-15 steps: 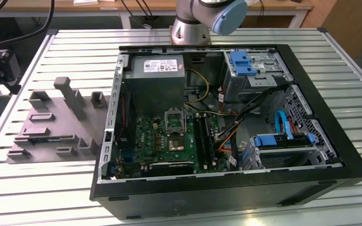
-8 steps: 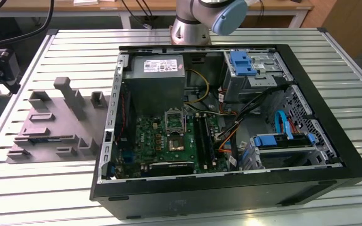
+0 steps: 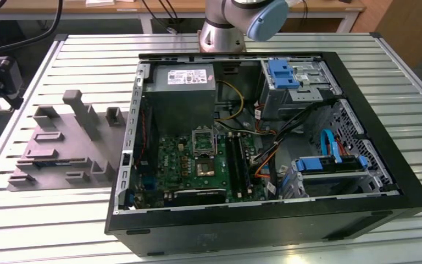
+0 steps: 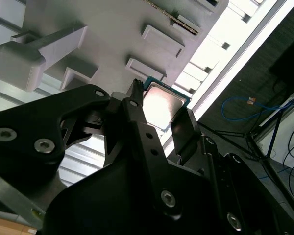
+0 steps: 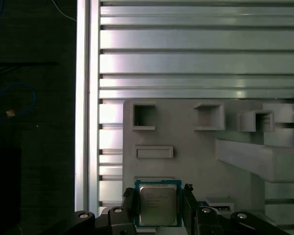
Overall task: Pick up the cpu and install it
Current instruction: 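Pick up the cpu and move it towards the insertion slot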
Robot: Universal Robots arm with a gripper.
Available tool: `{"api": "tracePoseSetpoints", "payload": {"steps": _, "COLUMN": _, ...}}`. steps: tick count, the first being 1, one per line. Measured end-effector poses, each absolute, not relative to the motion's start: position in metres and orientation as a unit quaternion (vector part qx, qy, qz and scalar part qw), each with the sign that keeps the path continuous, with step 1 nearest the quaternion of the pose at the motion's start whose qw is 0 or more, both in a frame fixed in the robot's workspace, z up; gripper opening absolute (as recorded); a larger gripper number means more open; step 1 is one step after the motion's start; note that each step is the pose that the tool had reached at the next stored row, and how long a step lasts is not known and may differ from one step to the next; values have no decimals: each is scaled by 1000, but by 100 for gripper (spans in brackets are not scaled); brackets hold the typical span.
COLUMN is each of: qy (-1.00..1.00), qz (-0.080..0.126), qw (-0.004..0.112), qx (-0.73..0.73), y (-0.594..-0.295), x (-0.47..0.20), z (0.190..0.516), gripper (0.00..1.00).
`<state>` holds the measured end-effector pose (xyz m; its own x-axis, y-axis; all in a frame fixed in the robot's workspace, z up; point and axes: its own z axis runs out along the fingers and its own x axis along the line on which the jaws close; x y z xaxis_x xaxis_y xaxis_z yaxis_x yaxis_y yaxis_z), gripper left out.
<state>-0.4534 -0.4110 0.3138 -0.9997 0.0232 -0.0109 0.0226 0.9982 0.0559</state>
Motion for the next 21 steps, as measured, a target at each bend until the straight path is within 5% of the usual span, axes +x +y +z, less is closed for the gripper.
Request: {"api": "tracePoseSetpoints", "payload": {"steps": 21, "qy": 1000, "qz": 28, "qw": 6, "qx": 11, "y": -411, "x": -453, "z": 317, "gripper": 47}}
